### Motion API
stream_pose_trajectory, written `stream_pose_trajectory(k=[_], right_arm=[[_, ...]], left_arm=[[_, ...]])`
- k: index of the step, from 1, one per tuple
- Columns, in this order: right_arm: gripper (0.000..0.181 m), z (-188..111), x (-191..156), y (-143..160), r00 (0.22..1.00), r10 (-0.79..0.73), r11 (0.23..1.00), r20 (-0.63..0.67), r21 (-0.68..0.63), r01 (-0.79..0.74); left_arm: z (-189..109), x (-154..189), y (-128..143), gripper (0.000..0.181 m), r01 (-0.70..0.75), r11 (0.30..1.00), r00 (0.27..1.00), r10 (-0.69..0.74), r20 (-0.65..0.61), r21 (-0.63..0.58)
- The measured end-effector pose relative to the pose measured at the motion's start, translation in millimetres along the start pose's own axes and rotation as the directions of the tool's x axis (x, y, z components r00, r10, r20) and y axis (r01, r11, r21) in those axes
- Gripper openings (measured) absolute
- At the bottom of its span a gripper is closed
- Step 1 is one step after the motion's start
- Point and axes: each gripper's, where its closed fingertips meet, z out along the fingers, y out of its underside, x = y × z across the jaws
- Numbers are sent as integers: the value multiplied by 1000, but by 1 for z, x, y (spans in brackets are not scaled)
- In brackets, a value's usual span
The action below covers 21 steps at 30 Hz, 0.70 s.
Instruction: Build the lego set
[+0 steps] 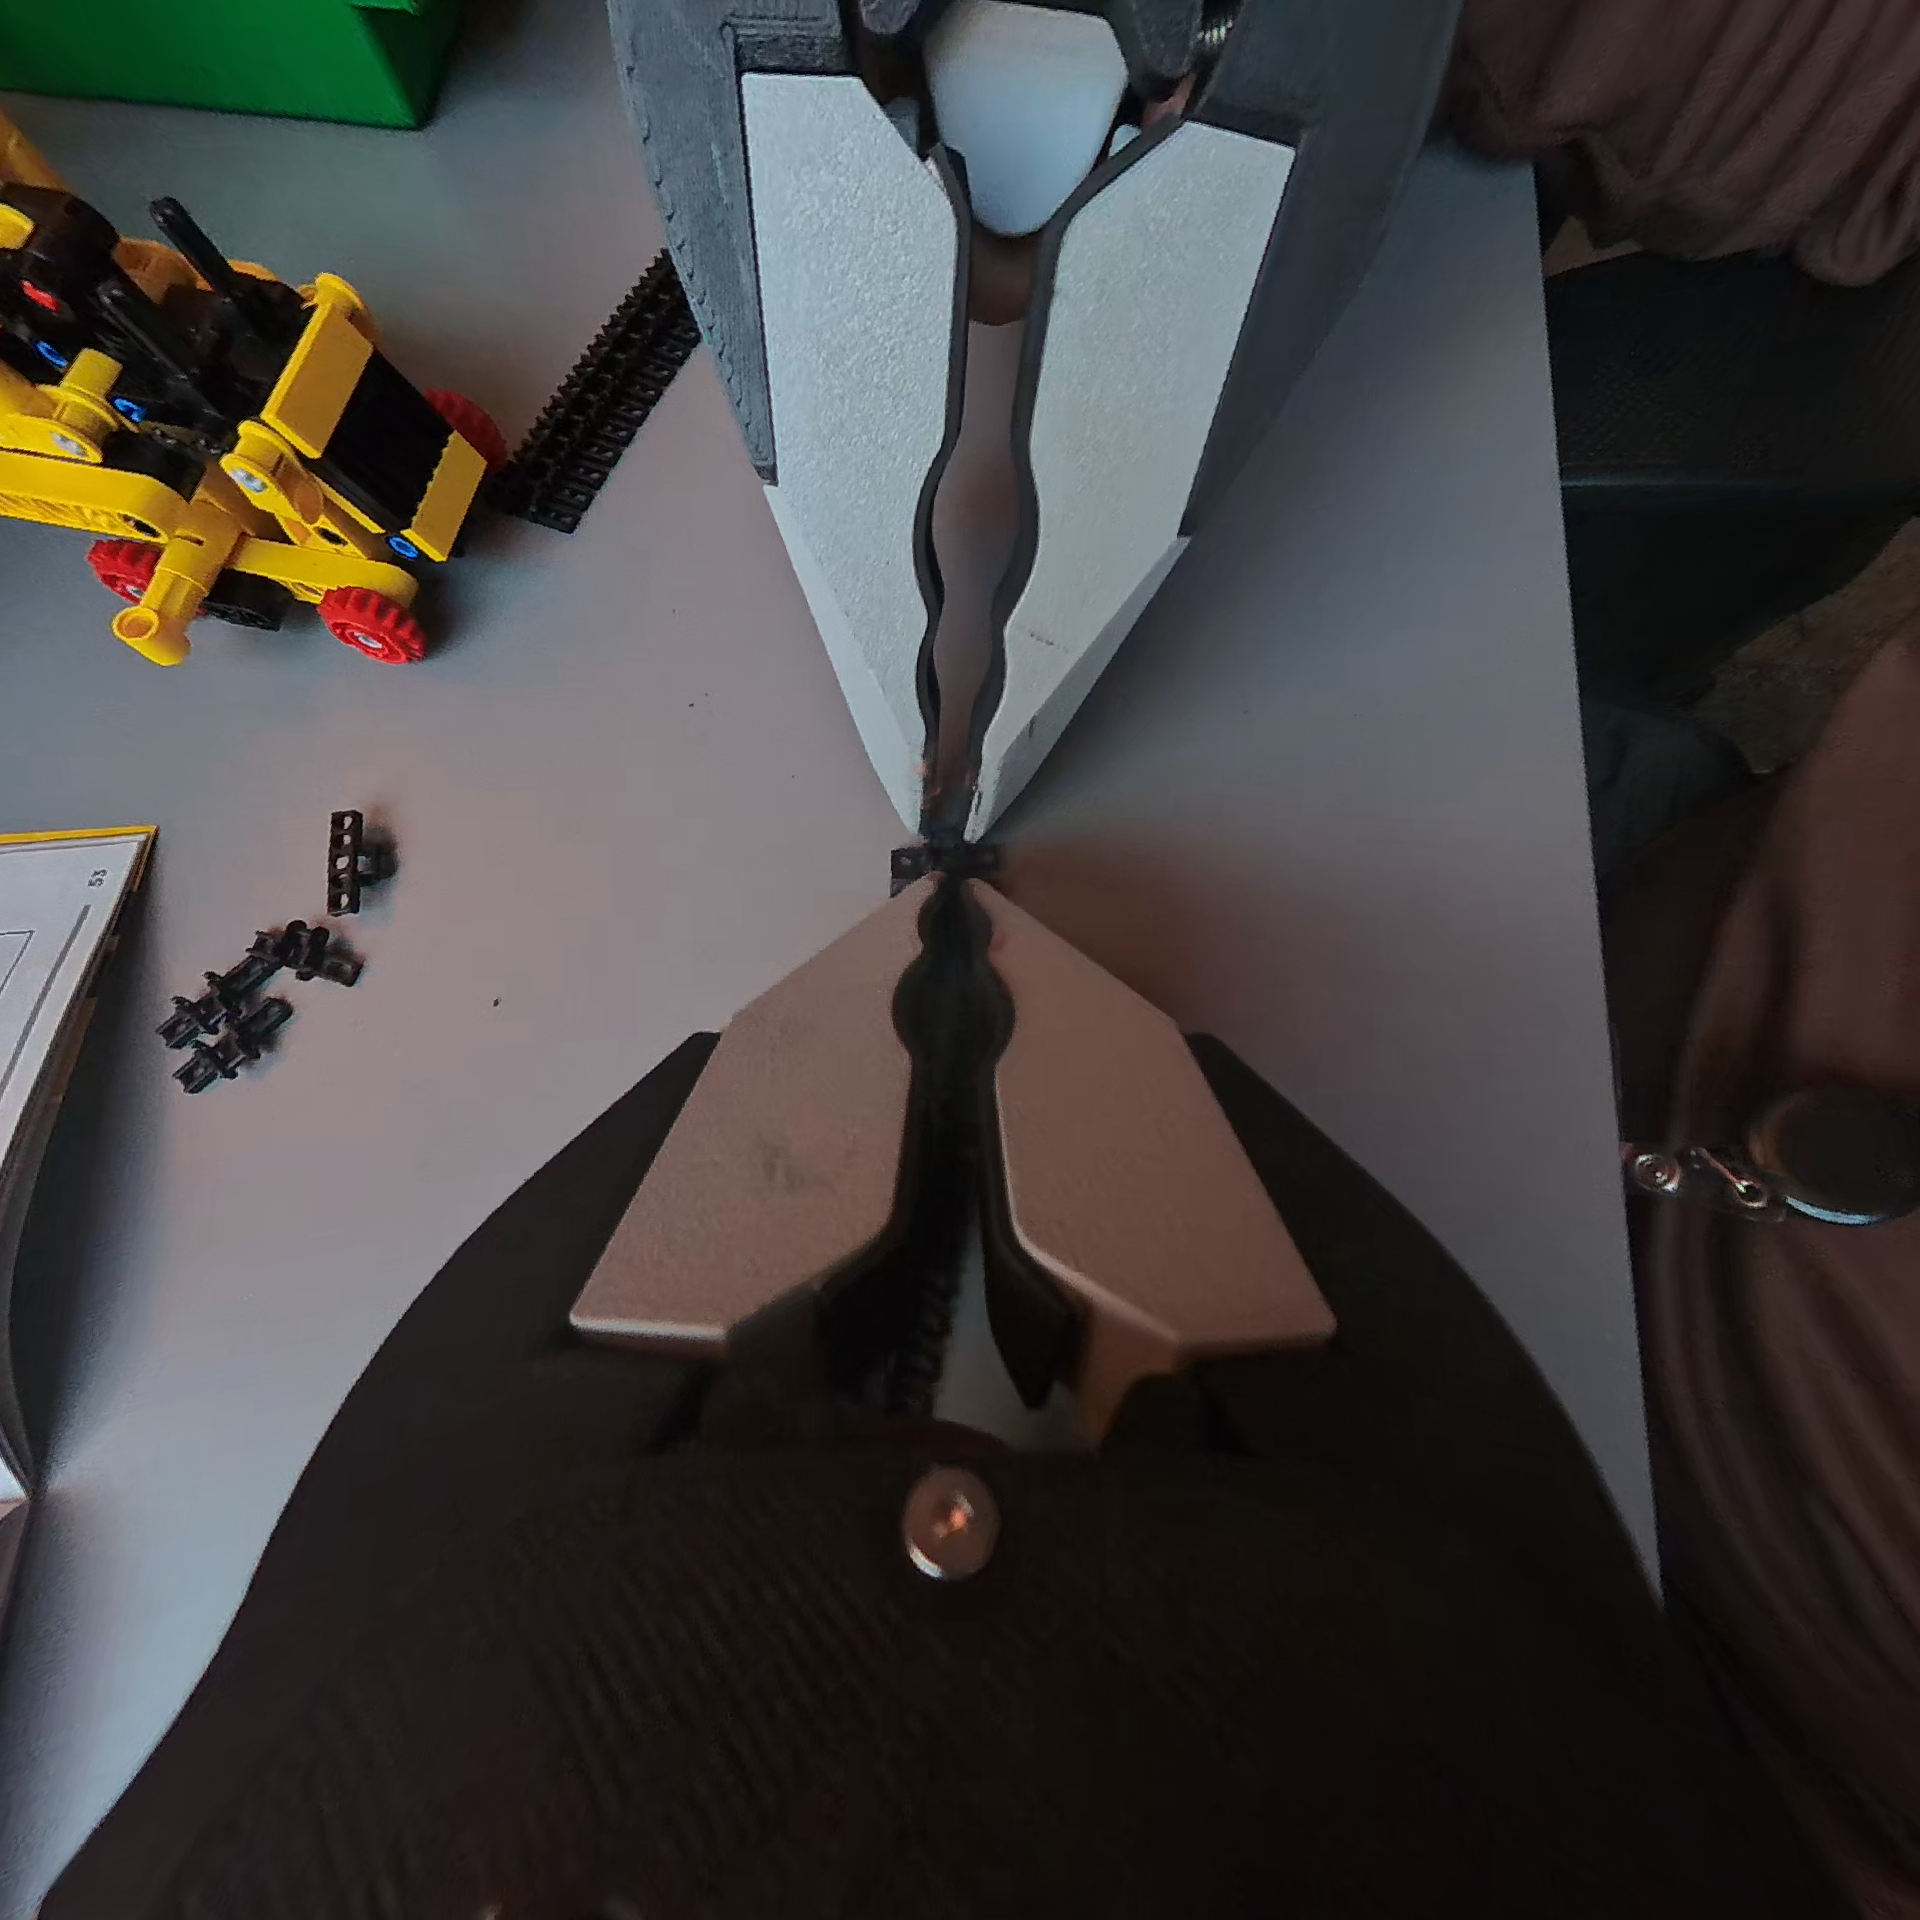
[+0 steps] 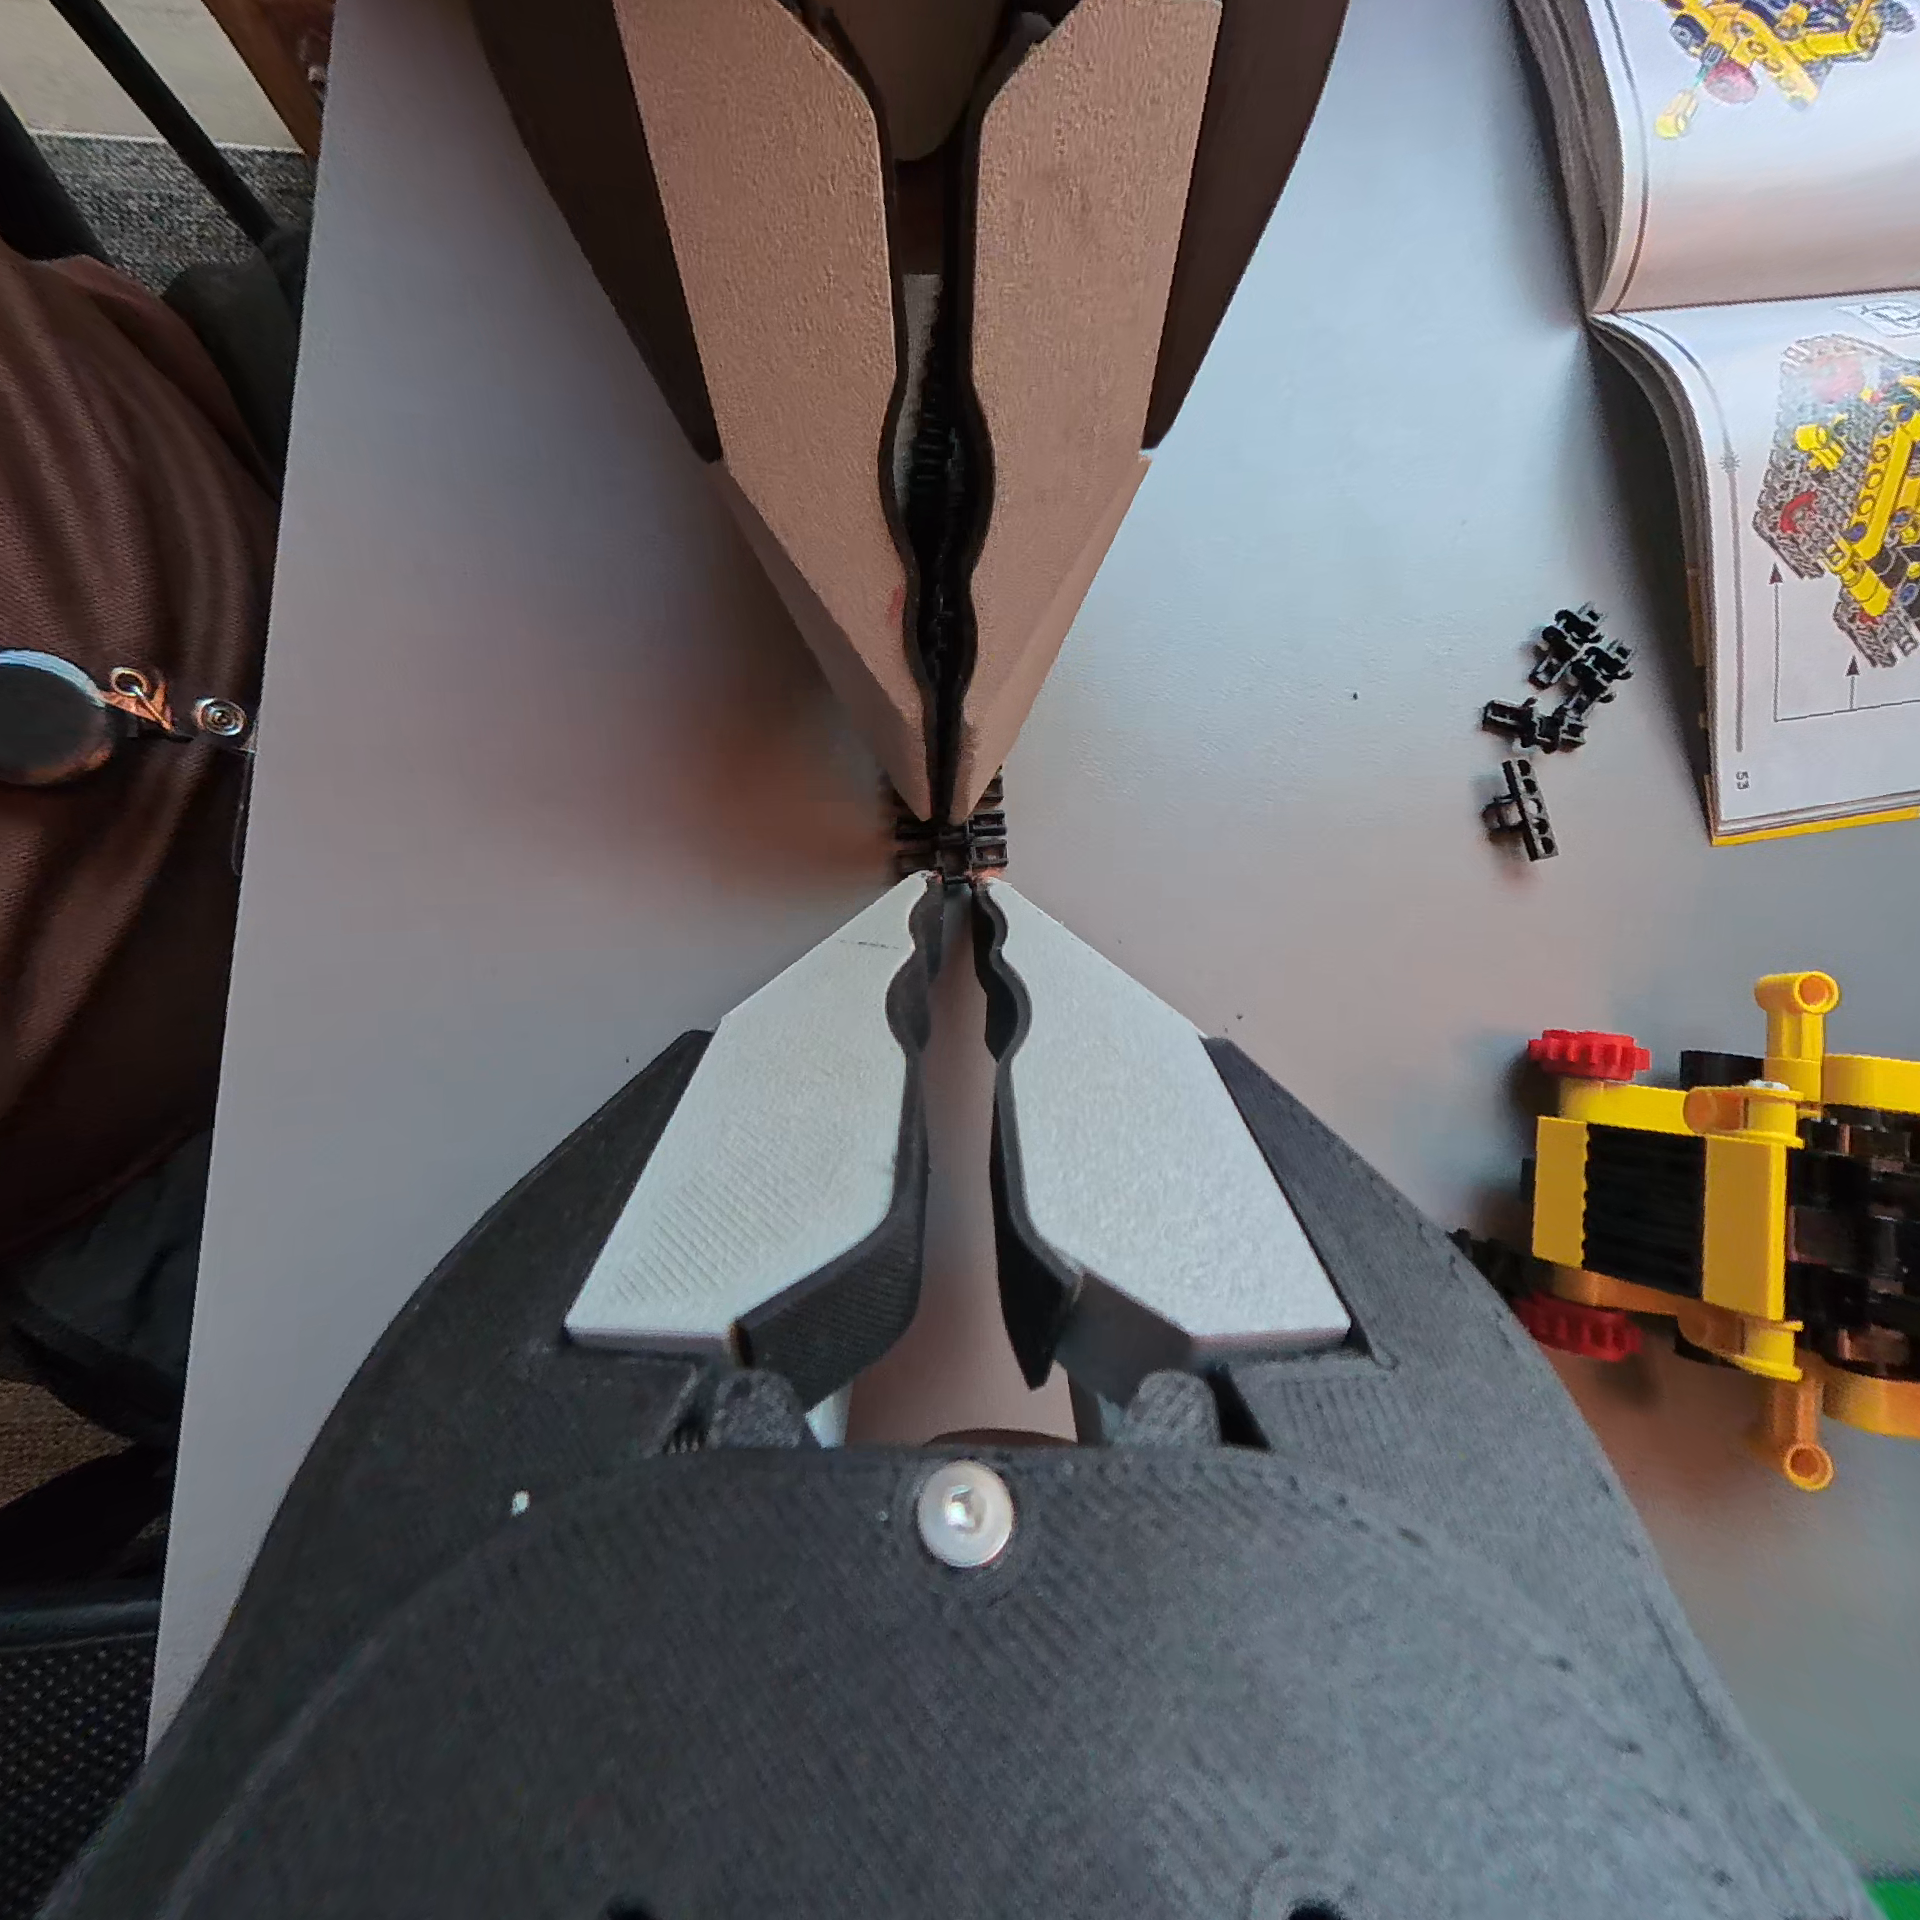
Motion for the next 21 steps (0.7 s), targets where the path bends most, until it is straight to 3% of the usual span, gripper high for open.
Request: stream_pose_trajectory(k=[16,21], right_arm=[[2,1,-1,-1,1000,-10,1000,-1,3,10],[2,1,-1,-1,1000,-11,1000,-1,4,11]], left_arm=[[-4,1,-3,6,-2,1000,1000,2,-18,19],[-8,-7,-9,0,41,997,999,-40,-20,60]])
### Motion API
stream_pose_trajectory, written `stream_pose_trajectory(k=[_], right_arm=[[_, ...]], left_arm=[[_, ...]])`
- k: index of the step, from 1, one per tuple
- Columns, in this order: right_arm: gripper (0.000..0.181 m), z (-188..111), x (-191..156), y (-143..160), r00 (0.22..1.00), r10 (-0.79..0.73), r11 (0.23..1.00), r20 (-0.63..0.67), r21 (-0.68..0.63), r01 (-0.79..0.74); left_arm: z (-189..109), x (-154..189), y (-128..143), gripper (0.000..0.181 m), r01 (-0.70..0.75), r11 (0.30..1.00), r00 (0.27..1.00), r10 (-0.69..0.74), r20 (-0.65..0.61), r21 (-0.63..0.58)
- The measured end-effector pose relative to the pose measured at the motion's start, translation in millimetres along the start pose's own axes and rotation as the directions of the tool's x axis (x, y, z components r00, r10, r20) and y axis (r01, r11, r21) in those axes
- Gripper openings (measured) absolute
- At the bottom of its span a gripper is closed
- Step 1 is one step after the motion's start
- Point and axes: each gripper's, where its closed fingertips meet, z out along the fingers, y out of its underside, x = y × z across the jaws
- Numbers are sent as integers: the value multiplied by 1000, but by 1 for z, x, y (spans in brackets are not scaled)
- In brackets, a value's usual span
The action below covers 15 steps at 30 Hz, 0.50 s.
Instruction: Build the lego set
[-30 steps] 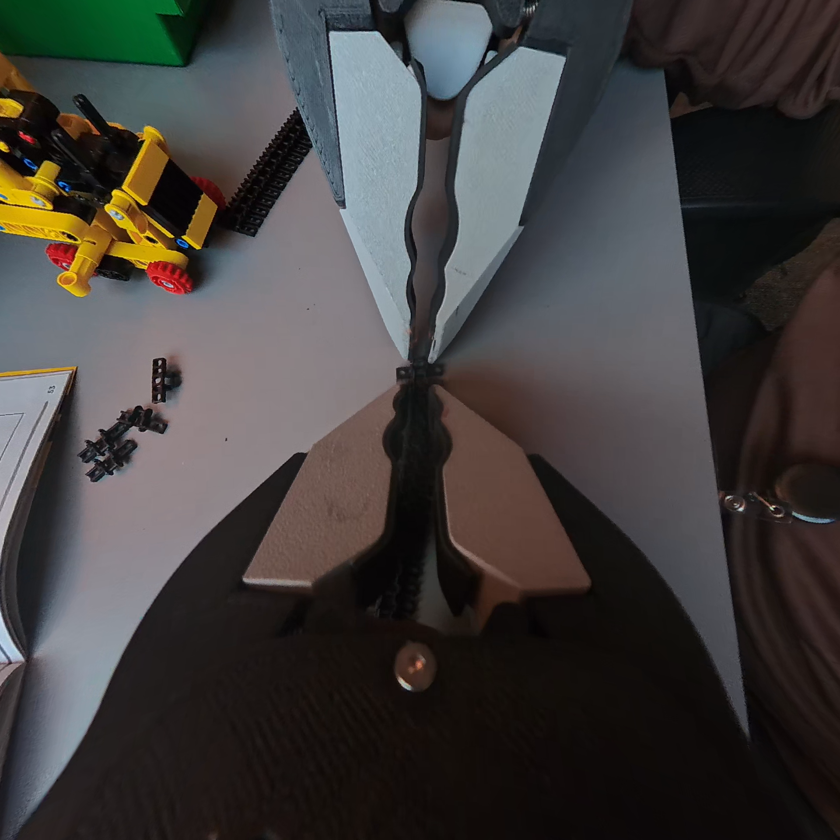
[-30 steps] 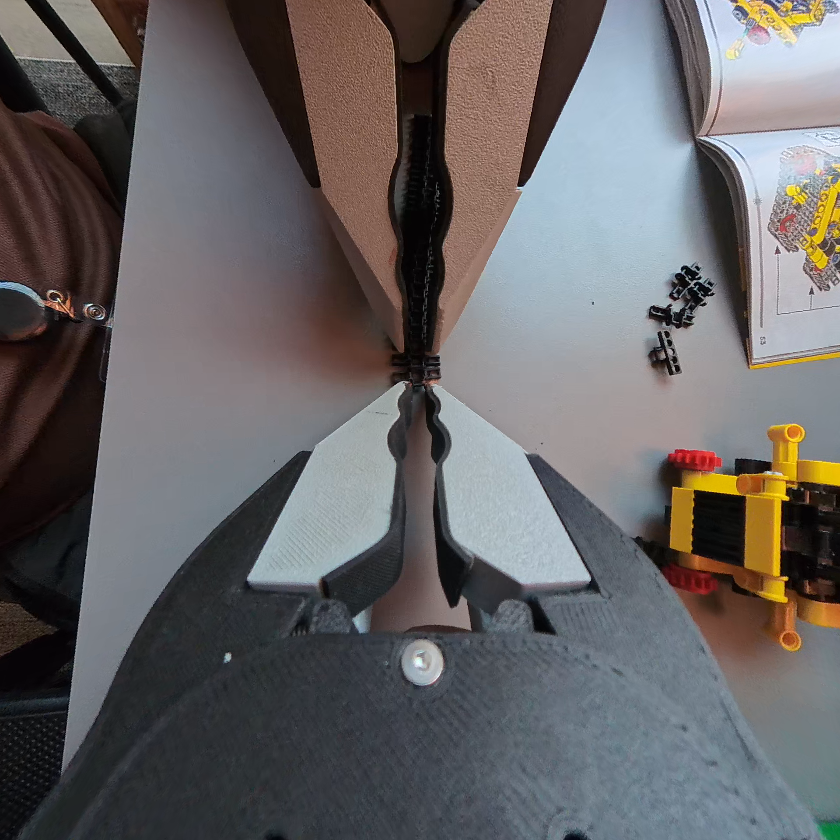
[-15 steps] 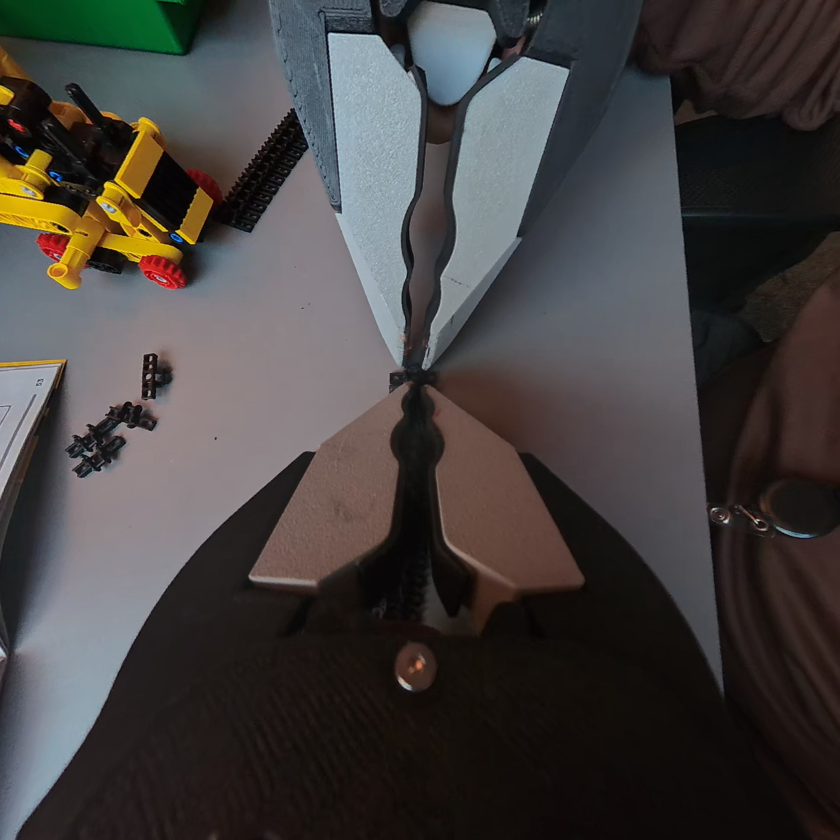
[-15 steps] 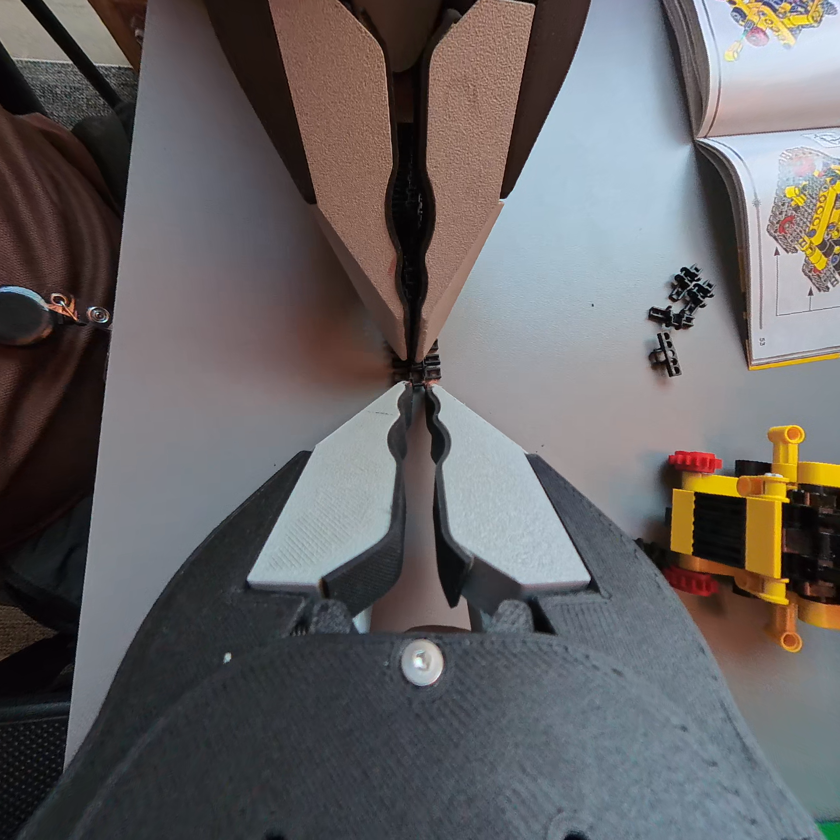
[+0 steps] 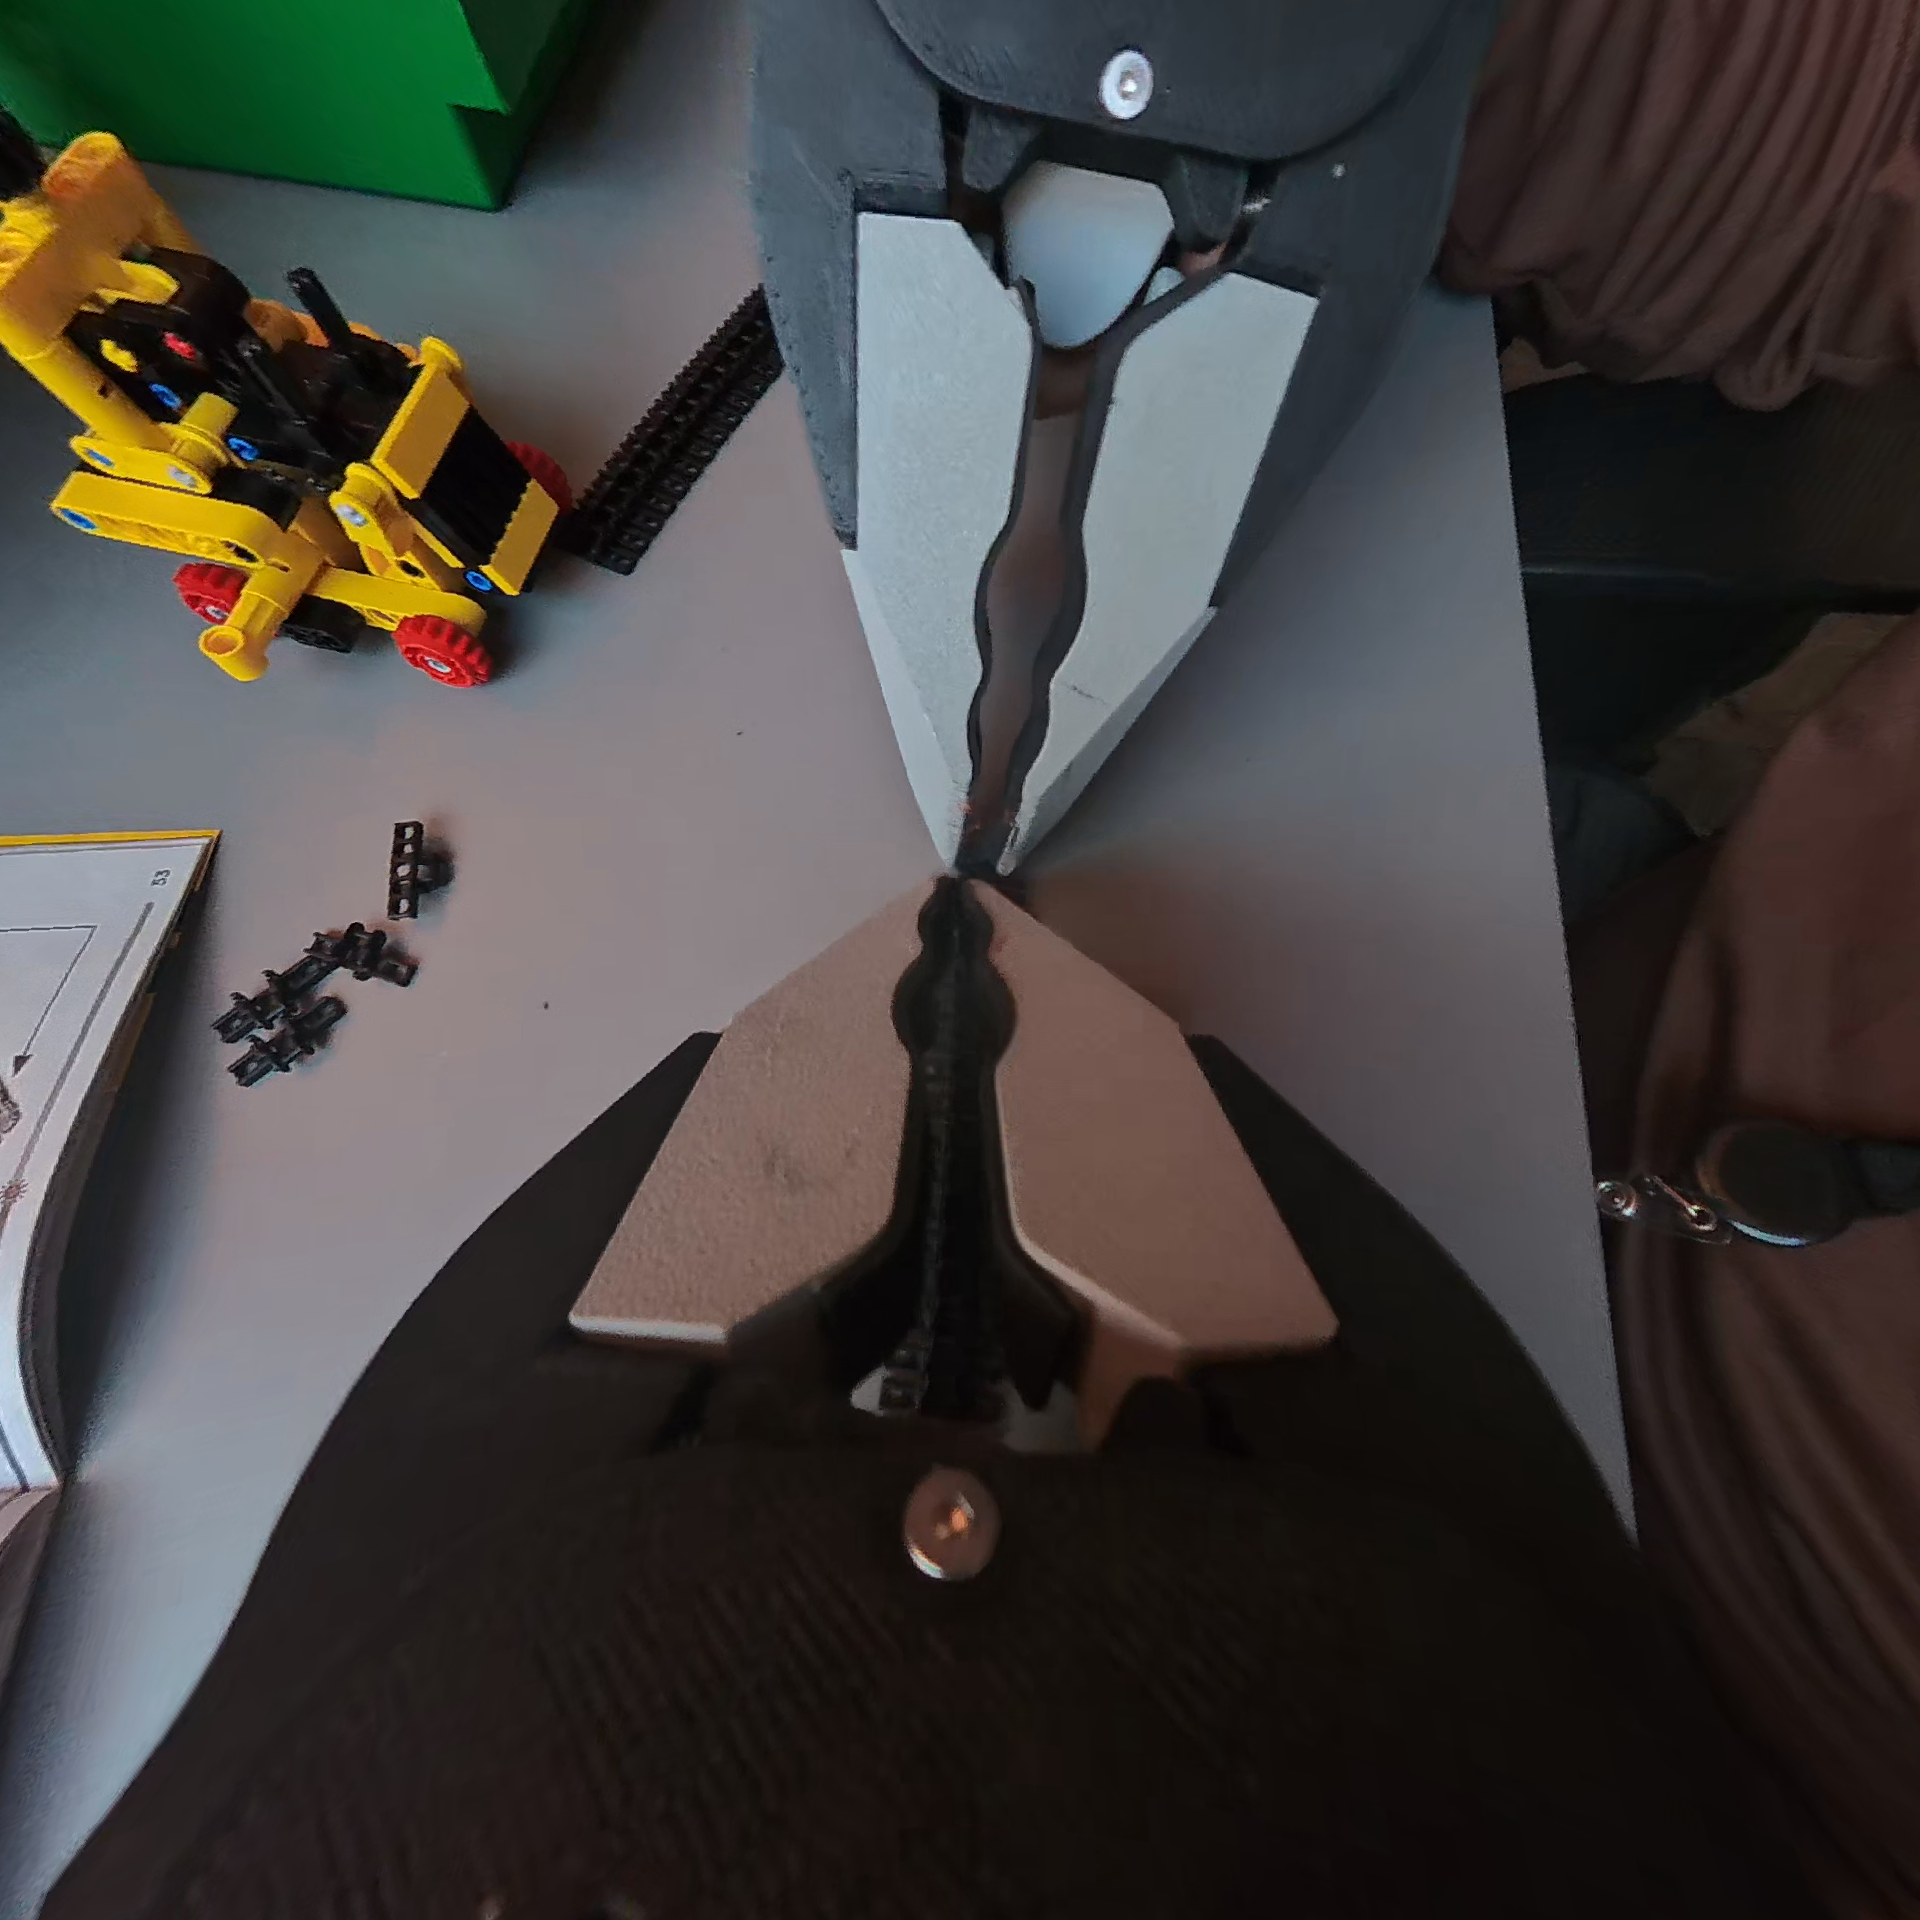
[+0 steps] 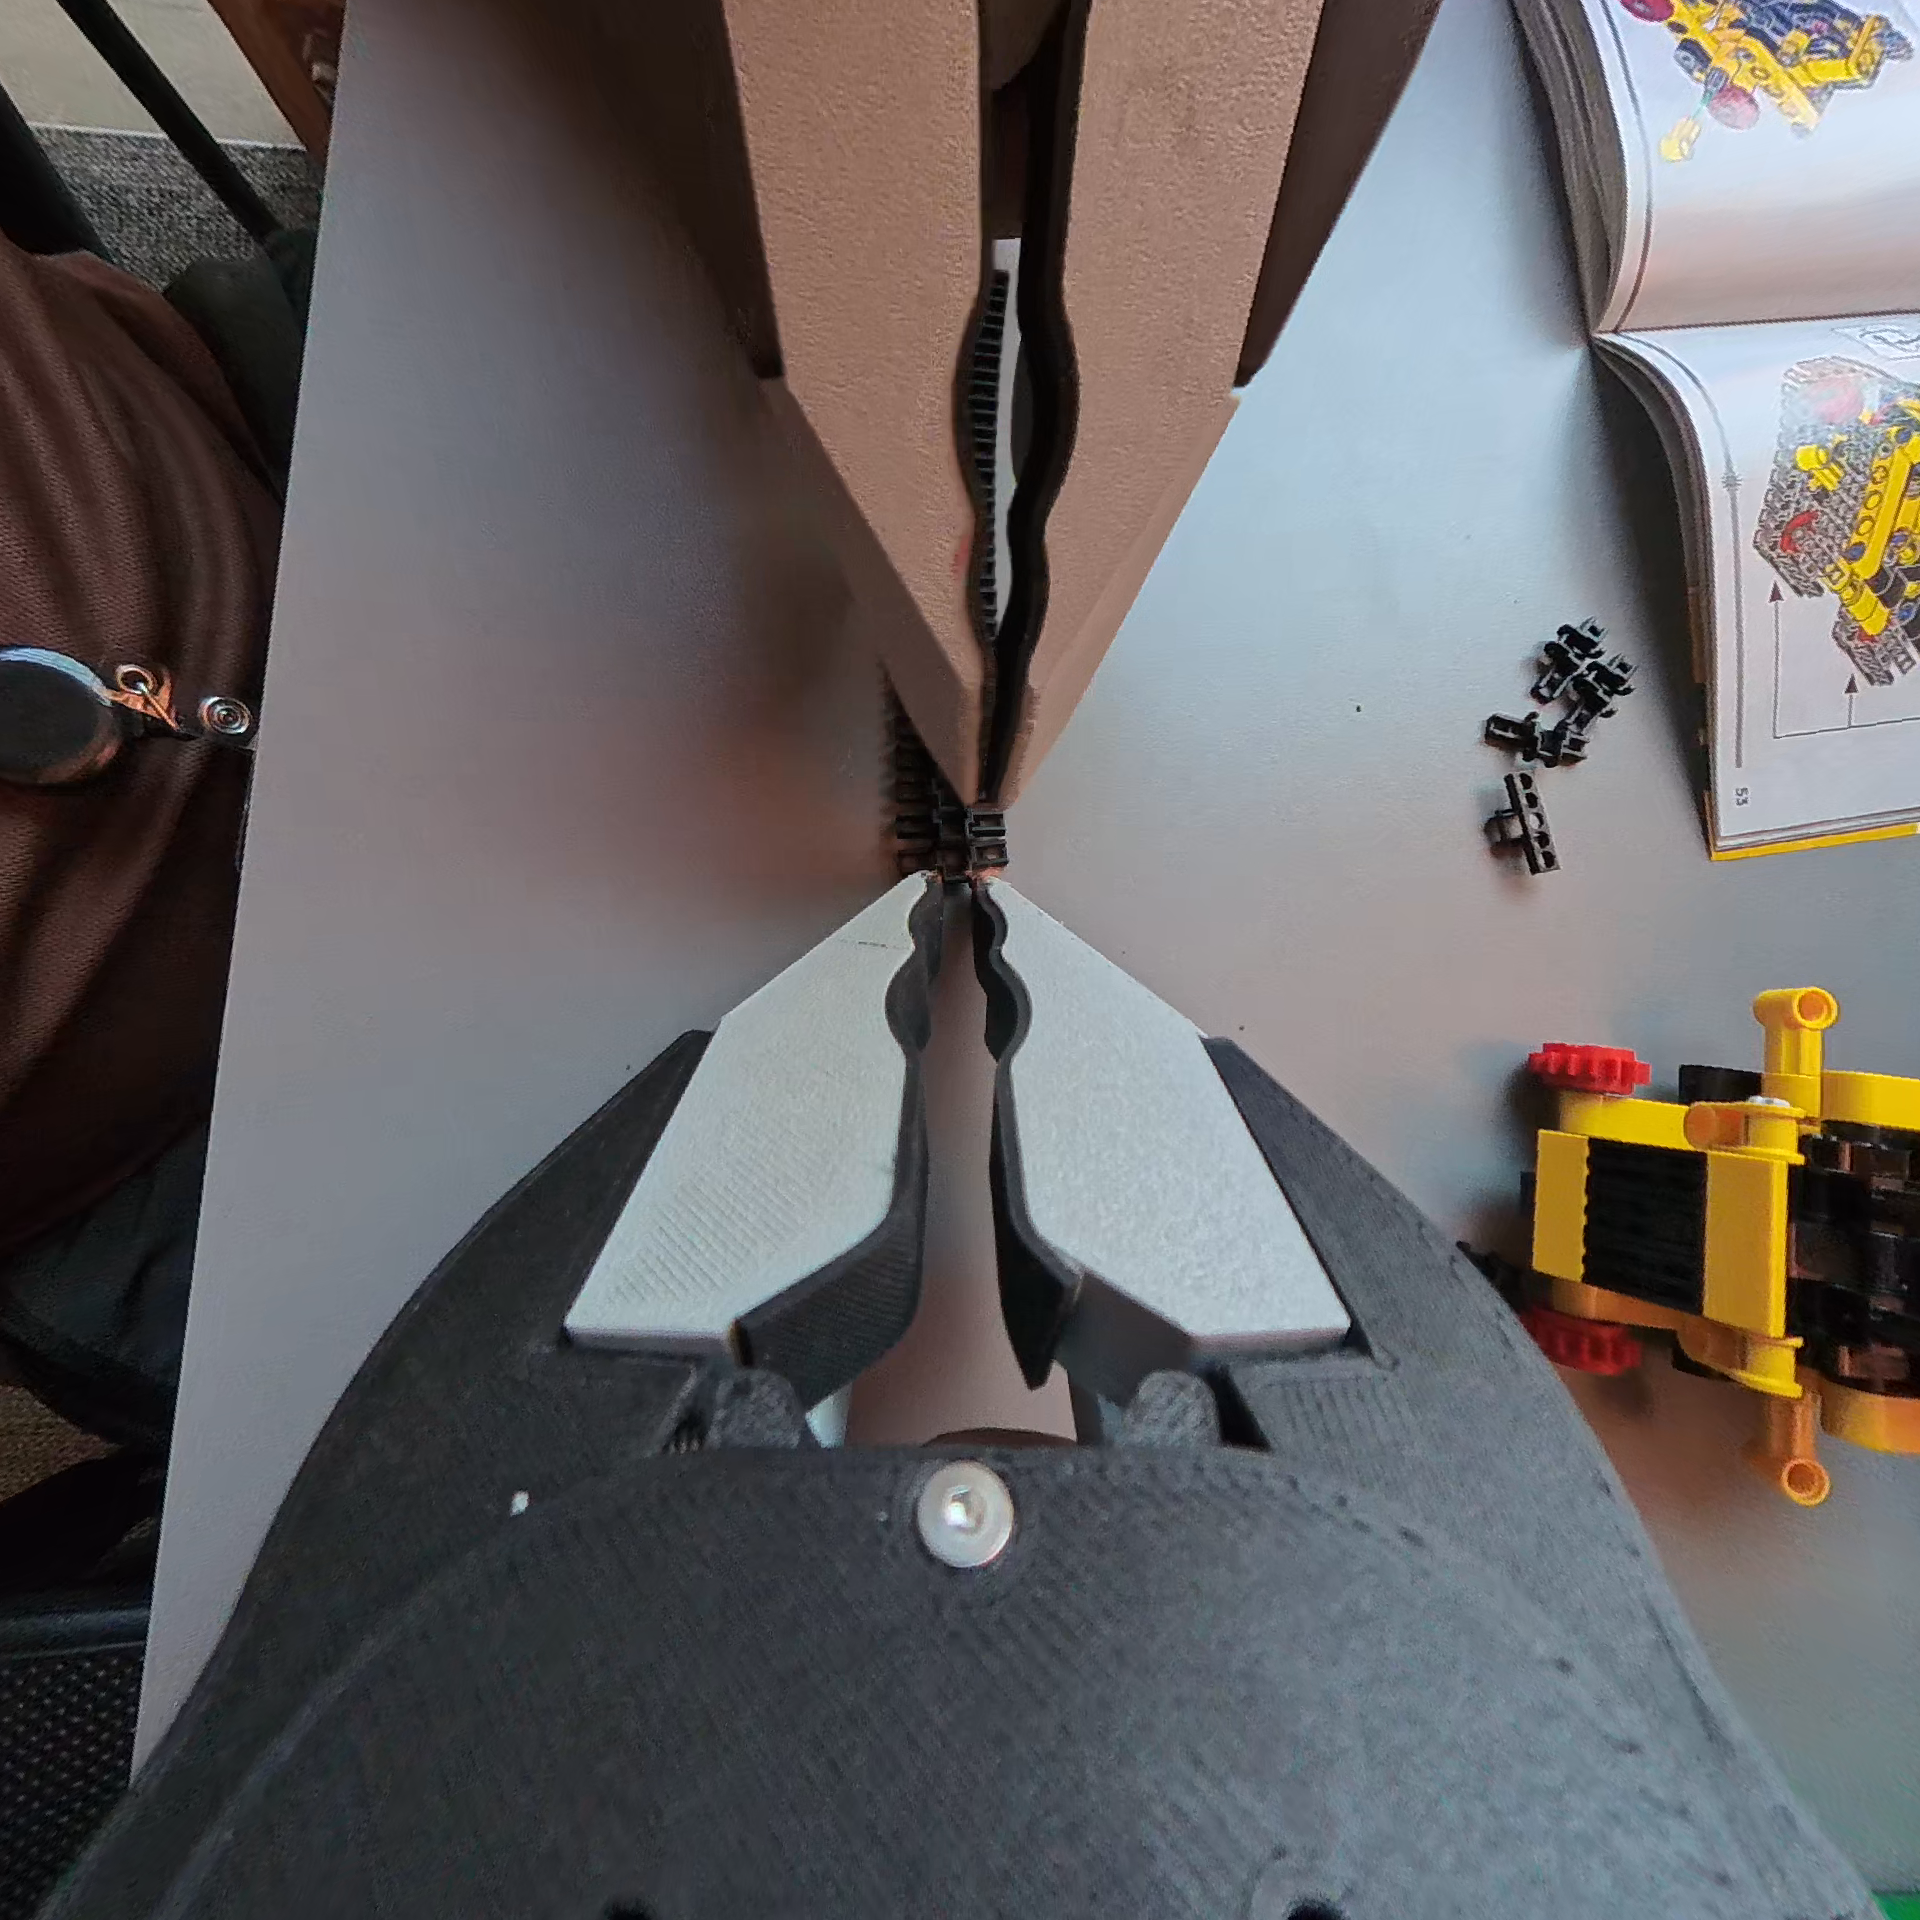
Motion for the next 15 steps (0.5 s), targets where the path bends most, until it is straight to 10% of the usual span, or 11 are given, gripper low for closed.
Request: stream_pose_trajectory(k=[15], right_arm=[[2,0,0,0,1000,4,1000,3,3,-4]], left_arm=[[11,2,5,0,-17,999,1000,17,-13,-46]])
